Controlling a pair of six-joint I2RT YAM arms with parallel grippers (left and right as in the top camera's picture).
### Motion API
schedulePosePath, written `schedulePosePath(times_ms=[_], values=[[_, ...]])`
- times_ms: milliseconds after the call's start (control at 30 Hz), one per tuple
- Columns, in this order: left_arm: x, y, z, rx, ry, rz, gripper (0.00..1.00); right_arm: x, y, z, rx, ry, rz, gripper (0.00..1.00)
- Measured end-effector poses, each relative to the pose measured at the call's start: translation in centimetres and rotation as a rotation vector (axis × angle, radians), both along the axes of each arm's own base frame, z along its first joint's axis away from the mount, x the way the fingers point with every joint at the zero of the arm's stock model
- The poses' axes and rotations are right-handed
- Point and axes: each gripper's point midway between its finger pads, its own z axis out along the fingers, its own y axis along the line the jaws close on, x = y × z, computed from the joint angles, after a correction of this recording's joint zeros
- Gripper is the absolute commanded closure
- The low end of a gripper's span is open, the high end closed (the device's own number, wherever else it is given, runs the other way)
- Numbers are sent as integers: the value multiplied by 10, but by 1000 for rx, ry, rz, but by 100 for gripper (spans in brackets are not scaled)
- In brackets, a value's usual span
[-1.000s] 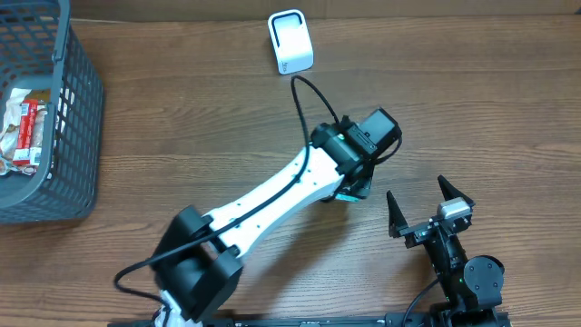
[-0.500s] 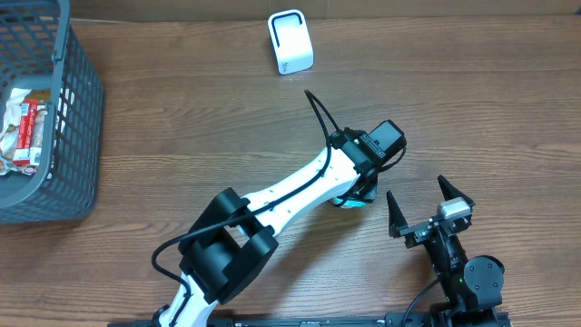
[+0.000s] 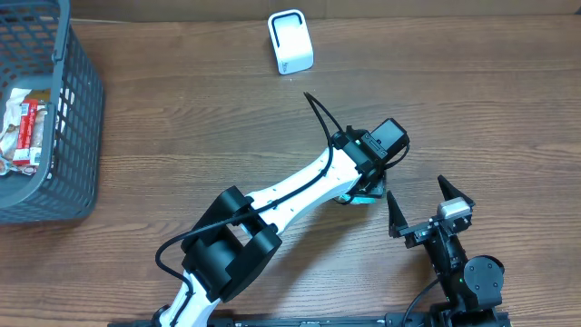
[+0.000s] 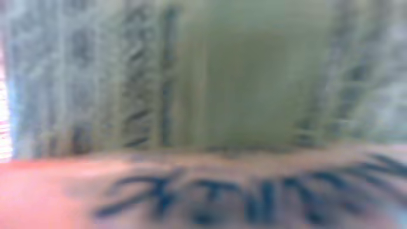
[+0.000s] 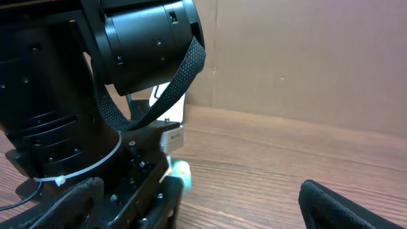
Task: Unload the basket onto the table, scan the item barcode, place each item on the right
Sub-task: 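Carry the tissue packs with the left gripper toward the scanner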
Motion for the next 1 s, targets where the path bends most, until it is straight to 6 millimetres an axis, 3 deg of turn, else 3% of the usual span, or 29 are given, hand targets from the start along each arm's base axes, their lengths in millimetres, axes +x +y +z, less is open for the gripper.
schedulePosePath(times_ms=[67,367,767,933,1000], values=[[0,-1,0,-4,0,6,0,0,0,0,0,0,0,0],[-1,1,6,7,9,0,0,0,0,0,1,1,0,0],[16,-8,97,-14,-84,-59,0,0,0,0,1,1,0,0],[19,7,108,9,-68,-65,0,0,0,0,0,0,0,0],[20,19,106,20,-27,-53,6,0,0,0,0,0,0,0]])
